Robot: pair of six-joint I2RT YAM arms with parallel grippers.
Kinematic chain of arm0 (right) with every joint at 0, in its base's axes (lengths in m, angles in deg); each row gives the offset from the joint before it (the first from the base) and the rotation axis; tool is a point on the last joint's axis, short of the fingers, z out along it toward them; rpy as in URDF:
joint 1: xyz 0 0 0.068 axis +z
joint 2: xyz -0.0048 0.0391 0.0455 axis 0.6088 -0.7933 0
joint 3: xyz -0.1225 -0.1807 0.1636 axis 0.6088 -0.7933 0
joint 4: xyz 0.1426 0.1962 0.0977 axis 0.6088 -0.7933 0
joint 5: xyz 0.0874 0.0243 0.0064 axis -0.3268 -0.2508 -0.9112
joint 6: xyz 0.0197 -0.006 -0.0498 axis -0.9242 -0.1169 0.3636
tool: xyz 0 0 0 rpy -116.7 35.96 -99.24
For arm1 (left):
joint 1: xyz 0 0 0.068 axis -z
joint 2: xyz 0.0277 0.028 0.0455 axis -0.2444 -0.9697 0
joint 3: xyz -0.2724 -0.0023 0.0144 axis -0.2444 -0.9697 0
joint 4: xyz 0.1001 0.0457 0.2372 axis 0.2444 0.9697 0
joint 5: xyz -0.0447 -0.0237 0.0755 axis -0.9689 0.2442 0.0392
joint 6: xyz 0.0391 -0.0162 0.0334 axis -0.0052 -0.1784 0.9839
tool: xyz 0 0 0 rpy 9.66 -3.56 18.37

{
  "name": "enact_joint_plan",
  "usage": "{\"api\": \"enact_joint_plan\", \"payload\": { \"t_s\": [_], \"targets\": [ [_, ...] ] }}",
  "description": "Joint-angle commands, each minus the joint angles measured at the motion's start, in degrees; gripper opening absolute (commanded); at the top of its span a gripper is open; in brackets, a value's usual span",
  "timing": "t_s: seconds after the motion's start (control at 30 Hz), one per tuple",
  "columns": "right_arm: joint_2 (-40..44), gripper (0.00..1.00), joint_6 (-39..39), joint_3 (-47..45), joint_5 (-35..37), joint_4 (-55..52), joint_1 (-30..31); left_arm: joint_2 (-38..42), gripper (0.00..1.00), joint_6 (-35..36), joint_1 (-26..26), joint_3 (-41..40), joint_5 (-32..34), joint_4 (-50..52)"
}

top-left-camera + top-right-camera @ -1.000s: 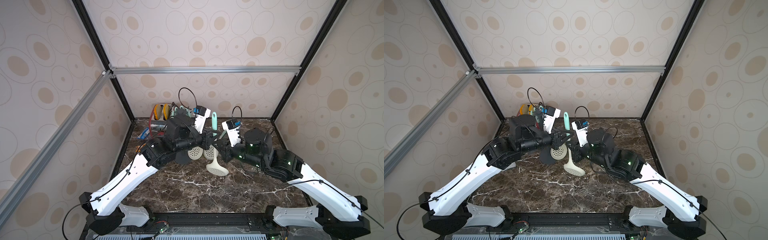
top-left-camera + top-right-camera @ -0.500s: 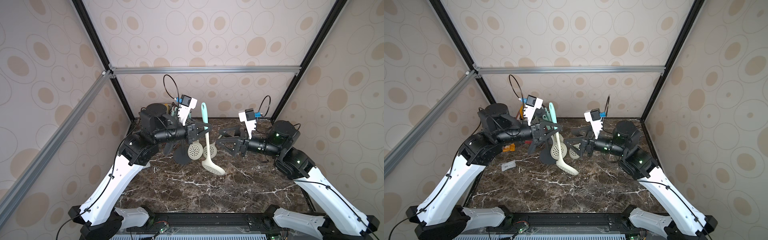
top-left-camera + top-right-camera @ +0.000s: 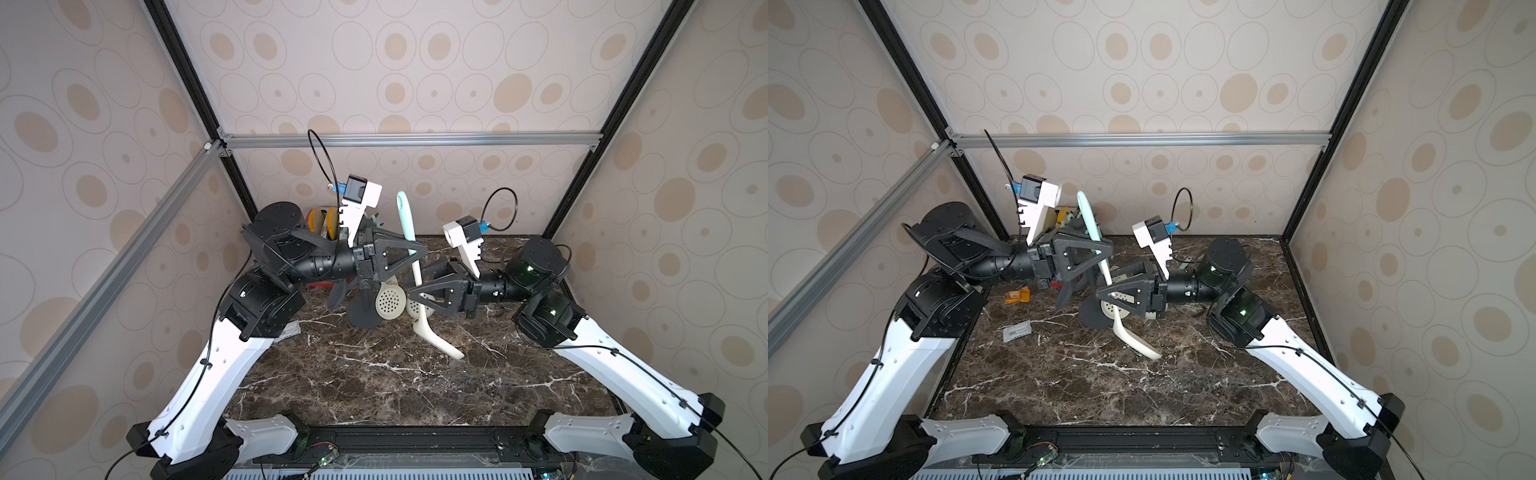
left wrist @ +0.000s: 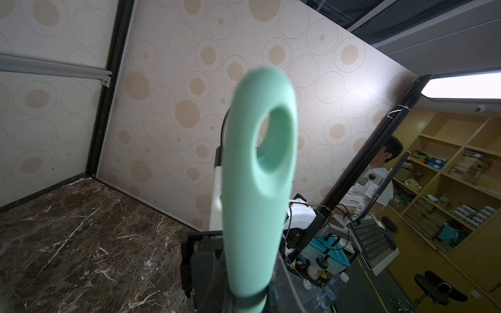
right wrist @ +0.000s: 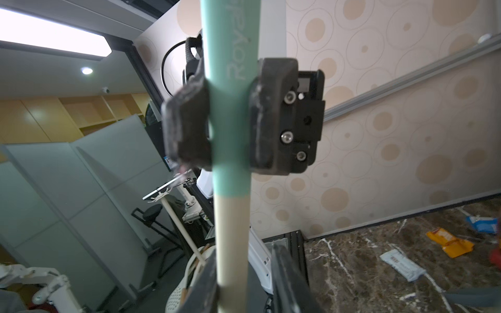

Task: Hang the skimmer on the kitchen utensil rack
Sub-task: Pick up the skimmer from the center of the board.

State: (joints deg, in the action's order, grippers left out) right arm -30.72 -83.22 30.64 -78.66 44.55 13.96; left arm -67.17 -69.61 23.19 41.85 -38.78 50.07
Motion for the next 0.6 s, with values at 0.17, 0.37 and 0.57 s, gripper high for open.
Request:
{"api": "enact_joint_plan", "payload": {
  "t_s": [0.17, 0.37, 0.57],
  "targets": [
    [4.4, 0.00, 15.5, 3.5, 24.4, -24.2, 3.4, 4.5, 0.40, 9.9, 0.1, 0.9, 16.1, 12.3],
    [2.0, 0.00, 15.9, 9.3, 57.6, -45.2, 9.0, 6.8, 0.86, 13.2, 0.2, -0.9, 30.0, 17.1],
    [-2.9, 0.00, 16.2, 17.0, 74.4, -53.6, 15.9, 4.7, 0.85, 12.6, 0.1, -0.4, 30.9, 19.0]
  ]
}}
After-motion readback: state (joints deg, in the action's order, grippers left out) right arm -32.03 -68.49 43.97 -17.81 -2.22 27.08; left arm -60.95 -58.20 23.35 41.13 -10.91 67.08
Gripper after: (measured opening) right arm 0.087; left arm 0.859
